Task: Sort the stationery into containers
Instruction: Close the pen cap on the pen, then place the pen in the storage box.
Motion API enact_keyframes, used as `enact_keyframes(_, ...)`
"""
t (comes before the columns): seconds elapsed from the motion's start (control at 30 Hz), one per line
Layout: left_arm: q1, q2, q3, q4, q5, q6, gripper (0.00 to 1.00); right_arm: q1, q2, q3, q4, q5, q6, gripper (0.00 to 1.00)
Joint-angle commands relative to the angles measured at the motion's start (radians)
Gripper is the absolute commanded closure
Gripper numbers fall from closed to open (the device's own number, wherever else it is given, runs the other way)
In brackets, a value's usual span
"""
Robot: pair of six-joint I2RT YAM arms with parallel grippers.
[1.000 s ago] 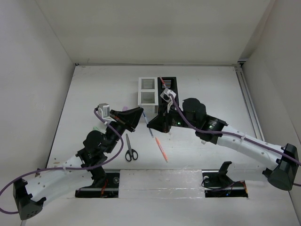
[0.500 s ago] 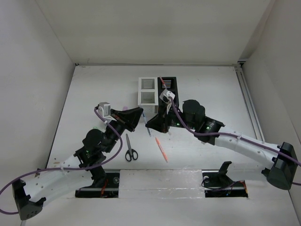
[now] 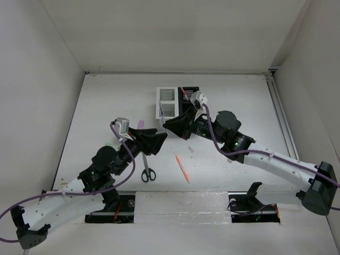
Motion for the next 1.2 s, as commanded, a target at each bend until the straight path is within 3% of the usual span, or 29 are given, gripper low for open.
enact_keyframes(0.0,-0.007,-0.018,0.031,-0.055,0.025,-0.009,0.36,-0.017,0.006,0.033,0.118,0.057,-0.036,1.00)
enact_keyframes(0.1,-0.007,-0.031,0.050,-0.088,-0.022,-0.039,0.21,-0.017,0.026,0.033,0.118,0.097,-0.068,1.00)
enact_keyframes(0.17,-0.007,-0.042,0.076,-0.143,-0.094,-0.080,0.00,-0.029,0.037,0.033,0.118,0.149,-0.108,1.00)
enact_keyframes(0.33,-0.007,0.041,0.189,-0.396,-0.309,-0.228,0.00,-0.129,0.094,0.065,0.118,0.195,-0.254,1.00)
enact_keyframes(0.37,-0.007,0.064,0.243,-0.511,-0.370,-0.260,0.00,-0.150,0.108,0.065,0.118,0.195,-0.322,1.00)
enact_keyframes(0.47,-0.007,0.133,0.326,-0.694,-0.412,-0.346,0.00,-0.241,0.173,0.056,0.196,0.151,-0.444,1.00)
enact_keyframes(0.57,-0.007,0.124,0.338,-0.757,-0.423,-0.355,0.00,-0.360,0.268,0.092,0.242,0.073,-0.454,1.00)
enact_keyframes(0.7,-0.047,0.028,0.279,-0.744,-0.432,-0.378,0.00,-0.478,0.385,0.168,0.267,-0.091,-0.444,1.00)
enact_keyframes(0.83,-0.084,-0.057,0.228,-0.684,-0.441,-0.358,0.00,-0.540,0.470,0.230,0.289,-0.157,-0.435,1.00)
enact_keyframes(1.17,-0.093,-0.002,0.228,-0.648,-0.420,-0.305,0.00,-0.571,0.669,0.350,0.301,-0.249,-0.362,1.00)
